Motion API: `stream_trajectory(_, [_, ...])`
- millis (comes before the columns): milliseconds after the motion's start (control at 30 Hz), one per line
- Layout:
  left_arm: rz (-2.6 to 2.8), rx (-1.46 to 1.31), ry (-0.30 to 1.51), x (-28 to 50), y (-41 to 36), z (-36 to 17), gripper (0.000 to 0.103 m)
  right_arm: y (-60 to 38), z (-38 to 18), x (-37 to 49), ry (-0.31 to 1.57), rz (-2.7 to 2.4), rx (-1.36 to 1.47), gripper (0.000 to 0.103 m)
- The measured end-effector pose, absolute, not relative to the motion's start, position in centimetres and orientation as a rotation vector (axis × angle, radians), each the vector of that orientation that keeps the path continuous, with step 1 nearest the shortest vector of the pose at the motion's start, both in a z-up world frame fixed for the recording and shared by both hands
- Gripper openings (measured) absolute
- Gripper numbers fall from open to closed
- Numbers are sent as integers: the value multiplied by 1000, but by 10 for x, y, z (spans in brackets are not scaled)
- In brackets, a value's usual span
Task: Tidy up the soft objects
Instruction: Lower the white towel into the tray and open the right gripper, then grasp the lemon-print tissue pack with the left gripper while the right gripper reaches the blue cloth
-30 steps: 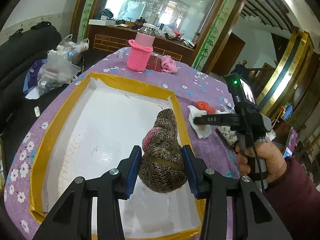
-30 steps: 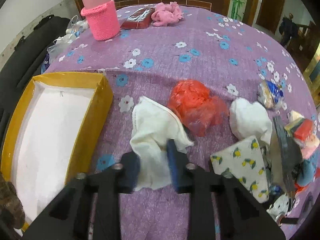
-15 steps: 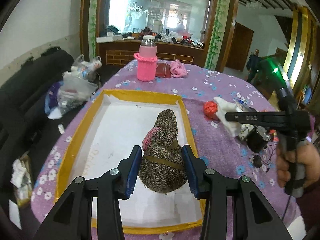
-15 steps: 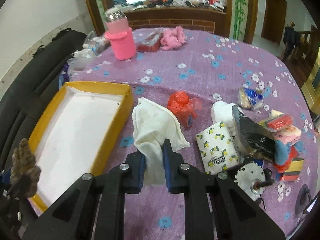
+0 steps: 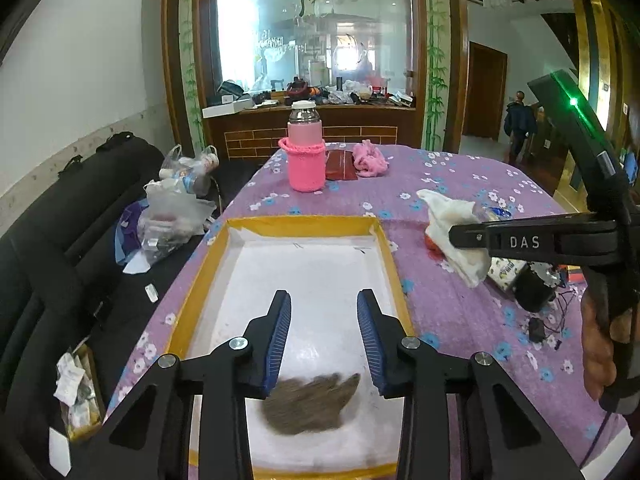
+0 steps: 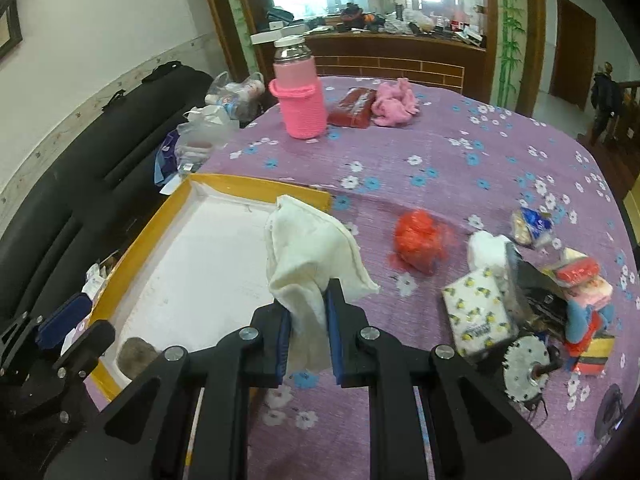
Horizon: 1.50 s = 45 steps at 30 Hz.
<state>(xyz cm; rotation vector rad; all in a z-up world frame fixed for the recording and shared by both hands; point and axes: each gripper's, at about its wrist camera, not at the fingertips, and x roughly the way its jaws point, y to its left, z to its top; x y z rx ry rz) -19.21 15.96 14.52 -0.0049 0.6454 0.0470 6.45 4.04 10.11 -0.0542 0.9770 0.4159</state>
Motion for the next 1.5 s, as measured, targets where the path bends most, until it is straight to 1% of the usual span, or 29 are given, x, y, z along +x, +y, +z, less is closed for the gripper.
stream_trajectory(600, [74,-52,714,-136,209,120,34,103,59,105,1084,465,-80,14])
stream_trajectory(667, [80,-57,723,-130,214,117,38,110,55,111,1086,457,-92,14])
stream_trajectory(700, [84,-61,726,-127,216,116,45,113,53,113,1086,452,-98,14])
stream_trajectory(733, [87,-65,728,-126,217,115,56,114,51,116,1088,452,-102,14])
stream_trajectory(800, [92,-78,734,-122,221,113,68,117,46,122,1088,432,-108,14])
stream_trajectory(833, [97,-85,735,-120,224,111,71,117,44,125,1088,424,-100,15])
stream_trajectory(967, [107,-112,730,-121,232,109,76,111,39,133,1101,416,-53,26])
stream_trajectory(1033, [107,-135,732,-121,238,108,78,106,40,134,1096,429,-22,29])
stream_trajectory(1267, [118,-202,737,-128,254,106,80,73,71,120,1036,435,39,30])
stream_trajectory(1367, [117,-203,740,-135,254,108,80,33,92,106,989,416,60,30])
stream_trajectory(1500, [89,-210,730,-145,247,117,85,-35,114,89,935,333,114,30])
